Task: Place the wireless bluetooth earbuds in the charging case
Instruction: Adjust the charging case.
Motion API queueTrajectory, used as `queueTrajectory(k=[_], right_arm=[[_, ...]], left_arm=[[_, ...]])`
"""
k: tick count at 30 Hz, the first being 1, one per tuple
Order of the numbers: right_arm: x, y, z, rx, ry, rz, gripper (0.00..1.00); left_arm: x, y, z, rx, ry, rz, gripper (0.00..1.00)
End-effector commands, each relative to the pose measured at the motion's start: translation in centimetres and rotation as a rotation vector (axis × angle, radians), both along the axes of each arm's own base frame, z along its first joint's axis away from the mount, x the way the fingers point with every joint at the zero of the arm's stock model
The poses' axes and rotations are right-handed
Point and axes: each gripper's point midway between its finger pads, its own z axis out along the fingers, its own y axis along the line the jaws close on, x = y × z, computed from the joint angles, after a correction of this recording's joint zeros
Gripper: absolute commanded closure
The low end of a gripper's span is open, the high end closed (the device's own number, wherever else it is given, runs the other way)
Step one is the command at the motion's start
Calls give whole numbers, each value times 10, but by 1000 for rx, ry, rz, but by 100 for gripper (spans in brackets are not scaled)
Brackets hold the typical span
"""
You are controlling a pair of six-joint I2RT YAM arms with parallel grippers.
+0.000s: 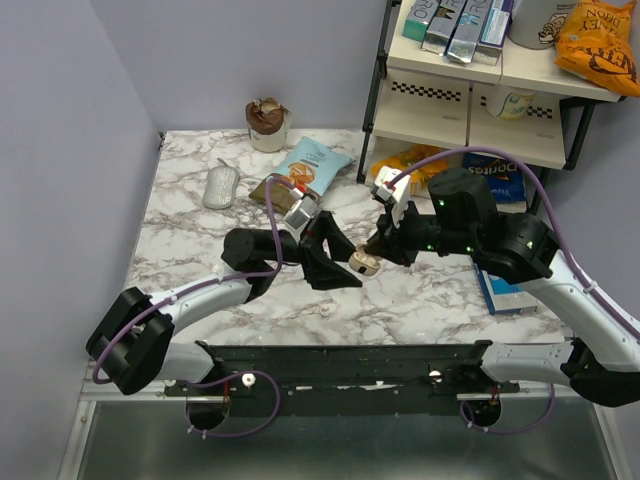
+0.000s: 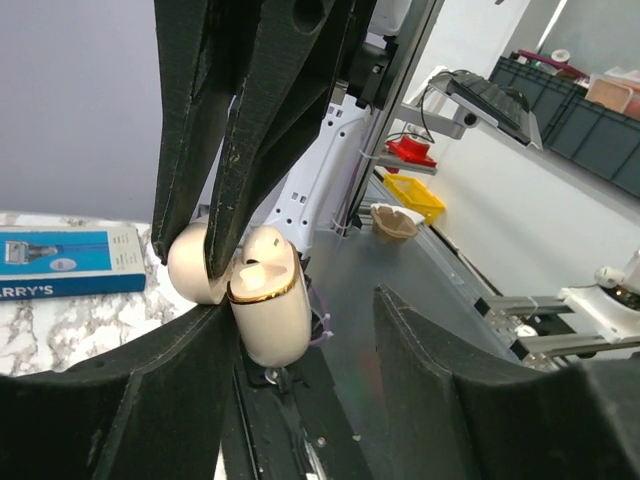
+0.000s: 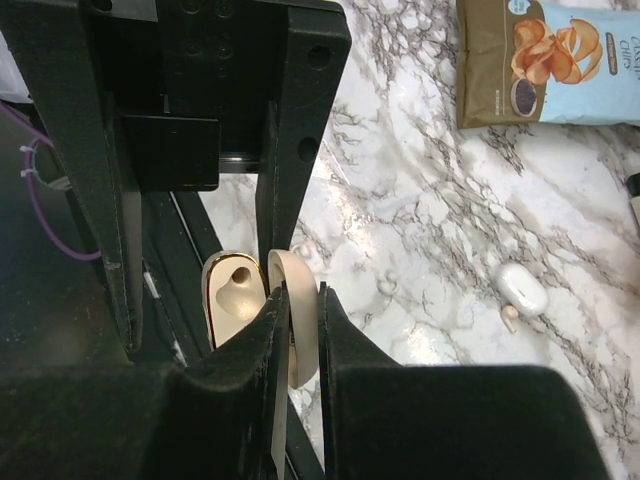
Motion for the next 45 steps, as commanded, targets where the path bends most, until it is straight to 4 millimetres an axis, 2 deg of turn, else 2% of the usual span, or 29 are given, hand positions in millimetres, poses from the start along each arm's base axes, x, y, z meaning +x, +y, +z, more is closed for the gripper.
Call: queueTrajectory(k=[1,9,17,27,34,45], right_arm=[[-1,-3,7,-10,-31,2,99],[-7,-3,11,3,-39,25,99],[-11,-2,18,5,-70,52,99],[-10,-4,15,-17,-92,42,99],[-8,-5,22,-6,-108,29,99],[-5,-6,26,1,-120,14,99]], left_arm=[[-7,7,17,-92,-161,21,35],[0,1,20,-89,-143,31,35],[7,-8,21,-58,-91,-1,39],[5,-9,24,-63,-73,-50,53],[0,-7,20,-58,-76,-61,43],[-5,-6,16,-51,-81,-65,44]])
